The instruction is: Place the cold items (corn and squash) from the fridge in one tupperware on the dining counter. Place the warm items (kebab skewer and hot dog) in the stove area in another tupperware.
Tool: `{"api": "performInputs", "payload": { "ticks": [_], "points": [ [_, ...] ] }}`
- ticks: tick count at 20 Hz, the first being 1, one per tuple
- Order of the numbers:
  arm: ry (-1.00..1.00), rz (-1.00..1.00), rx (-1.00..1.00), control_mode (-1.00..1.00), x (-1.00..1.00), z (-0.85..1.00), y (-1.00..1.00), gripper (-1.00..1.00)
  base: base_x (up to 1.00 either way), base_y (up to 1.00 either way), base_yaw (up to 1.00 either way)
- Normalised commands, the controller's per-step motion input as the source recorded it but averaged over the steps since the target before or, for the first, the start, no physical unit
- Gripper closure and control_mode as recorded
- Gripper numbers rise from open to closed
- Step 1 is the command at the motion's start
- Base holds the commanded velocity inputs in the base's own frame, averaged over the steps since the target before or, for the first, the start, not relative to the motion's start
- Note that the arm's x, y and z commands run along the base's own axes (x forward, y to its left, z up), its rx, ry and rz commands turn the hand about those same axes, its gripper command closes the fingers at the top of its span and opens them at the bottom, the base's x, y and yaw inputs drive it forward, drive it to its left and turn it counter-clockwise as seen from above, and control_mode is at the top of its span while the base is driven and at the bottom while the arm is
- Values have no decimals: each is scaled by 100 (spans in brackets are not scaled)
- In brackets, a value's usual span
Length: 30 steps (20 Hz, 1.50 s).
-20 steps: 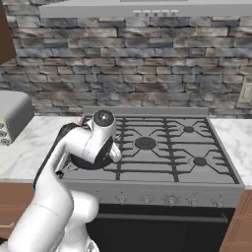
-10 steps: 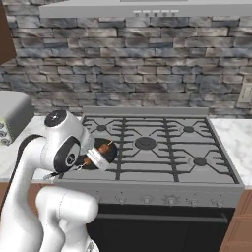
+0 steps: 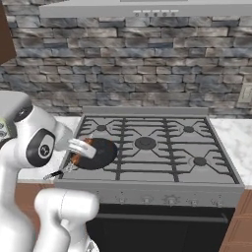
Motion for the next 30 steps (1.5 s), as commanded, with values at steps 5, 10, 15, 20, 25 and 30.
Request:
{"api": "performInputs", "payload": {
  "ticks": [5,10,15,20,25,30],
  "points": [
    [-1,38,-2,-100,-3,-34,2,100,0,0,0],
    [0,26,0,-100,0,-24,0,100,0,0,0],
    [0,9,0,100,0,-8,0,100,-5,0,15],
    [0,0,0,100,0,0,0,100,-43,0,24],
    [0,0,0,100,0,0,0,100,-91,12,11],
    [0,0,0,100,0,0,0,100,-88,28,12]
  ]
}}
